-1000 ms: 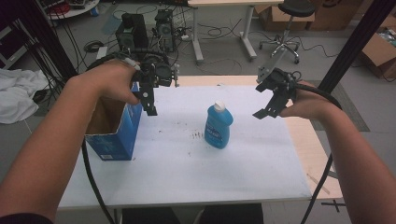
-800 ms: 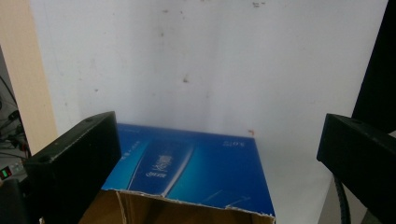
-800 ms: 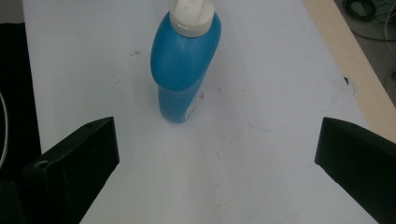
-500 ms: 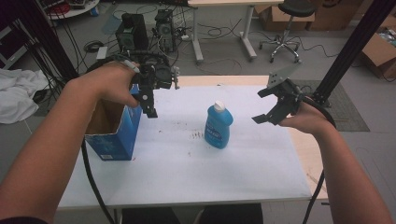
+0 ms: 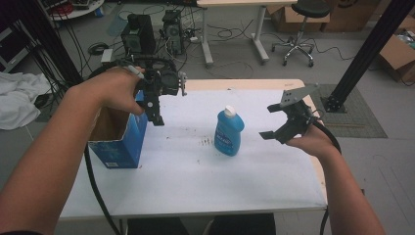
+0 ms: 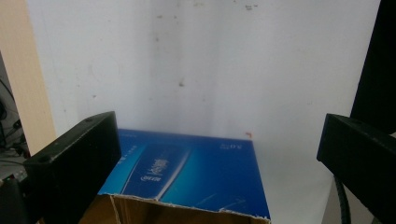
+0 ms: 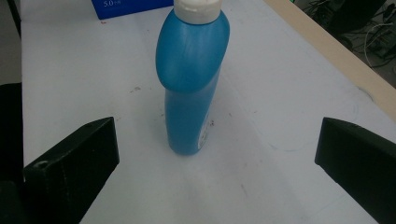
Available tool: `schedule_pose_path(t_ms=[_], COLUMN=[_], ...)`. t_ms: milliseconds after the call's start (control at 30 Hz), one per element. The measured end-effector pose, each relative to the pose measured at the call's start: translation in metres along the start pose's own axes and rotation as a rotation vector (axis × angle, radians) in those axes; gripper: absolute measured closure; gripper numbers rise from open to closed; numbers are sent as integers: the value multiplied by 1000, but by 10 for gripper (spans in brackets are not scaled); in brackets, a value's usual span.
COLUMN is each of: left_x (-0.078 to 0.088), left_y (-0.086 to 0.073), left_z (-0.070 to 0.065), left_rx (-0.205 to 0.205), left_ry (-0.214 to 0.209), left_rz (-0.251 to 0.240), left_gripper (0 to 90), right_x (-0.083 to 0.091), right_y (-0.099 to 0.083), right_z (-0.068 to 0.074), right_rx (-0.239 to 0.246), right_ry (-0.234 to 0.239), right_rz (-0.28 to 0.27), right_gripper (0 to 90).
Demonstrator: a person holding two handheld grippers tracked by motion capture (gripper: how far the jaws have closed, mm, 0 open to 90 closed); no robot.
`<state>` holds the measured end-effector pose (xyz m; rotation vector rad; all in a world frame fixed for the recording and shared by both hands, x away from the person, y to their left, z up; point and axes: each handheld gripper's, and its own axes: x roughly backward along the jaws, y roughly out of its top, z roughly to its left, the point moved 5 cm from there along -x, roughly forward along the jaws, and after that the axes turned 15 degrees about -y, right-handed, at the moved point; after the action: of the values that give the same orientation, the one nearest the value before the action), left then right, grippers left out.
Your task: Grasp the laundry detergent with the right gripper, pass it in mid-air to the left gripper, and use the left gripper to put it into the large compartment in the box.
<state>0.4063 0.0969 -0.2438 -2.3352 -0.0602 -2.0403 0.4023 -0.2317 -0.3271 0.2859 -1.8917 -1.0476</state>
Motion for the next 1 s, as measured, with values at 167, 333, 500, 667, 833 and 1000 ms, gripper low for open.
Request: schedule_pose_path(t_ms=[167, 333, 500, 667, 833, 1000], left_x=[1, 4, 3, 4, 3, 3], left_y=[0, -1, -1, 0, 0, -1], left_z=[-4, -8, -10, -13, -17, -19], left_rx=[-8, -13, -15, -19, -26, -30], left_ry=[11, 19, 19, 22, 27, 30], left_rz=[-1, -8, -2, 0, 2, -3], left_gripper=[1, 1, 1, 1, 1, 1], right_x=[-10, -18, -31, -46, -57, -68], right_y=[-8, -15, -21, -25, -26, -28], right_z=[7, 14, 22, 29, 34, 37], right_rx=[-23, -38, -51, -67, -80, -106], right_ry=[-7, -11, -12, -20, -29, -38], right_rz=[-20, -49, -61, -63, -75, -92], right_gripper=[0, 0, 0, 0, 0, 0])
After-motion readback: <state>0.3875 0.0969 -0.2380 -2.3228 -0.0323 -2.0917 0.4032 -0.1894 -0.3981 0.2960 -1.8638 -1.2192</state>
